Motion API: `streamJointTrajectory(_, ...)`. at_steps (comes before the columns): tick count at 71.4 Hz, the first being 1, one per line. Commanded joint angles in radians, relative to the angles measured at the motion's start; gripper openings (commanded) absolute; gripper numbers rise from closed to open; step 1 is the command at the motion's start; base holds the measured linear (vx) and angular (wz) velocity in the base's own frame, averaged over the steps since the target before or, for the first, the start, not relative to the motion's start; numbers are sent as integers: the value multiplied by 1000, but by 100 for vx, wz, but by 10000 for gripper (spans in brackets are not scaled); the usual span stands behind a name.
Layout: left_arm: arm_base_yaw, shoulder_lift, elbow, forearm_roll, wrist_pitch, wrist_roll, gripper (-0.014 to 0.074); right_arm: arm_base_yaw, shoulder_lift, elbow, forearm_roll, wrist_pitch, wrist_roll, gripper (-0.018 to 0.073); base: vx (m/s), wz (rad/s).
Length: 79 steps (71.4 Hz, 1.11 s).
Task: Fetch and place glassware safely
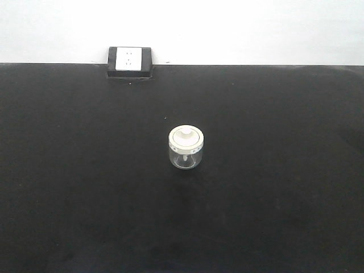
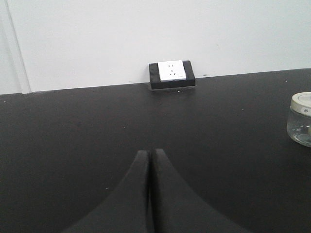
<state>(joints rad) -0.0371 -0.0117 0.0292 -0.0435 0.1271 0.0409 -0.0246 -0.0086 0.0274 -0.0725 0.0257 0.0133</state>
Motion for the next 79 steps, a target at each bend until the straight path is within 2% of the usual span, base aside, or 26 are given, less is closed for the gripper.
streamJointTrajectory(1, 2, -12, 28, -10, -81, -5, -7, -7, -14, 20, -10, -69, 3, -3, 0, 0)
streamJointTrajectory(79, 2, -12, 28, -10, -81, -5, -7, -7, -14, 20, -10, -65, 3, -3, 0, 0)
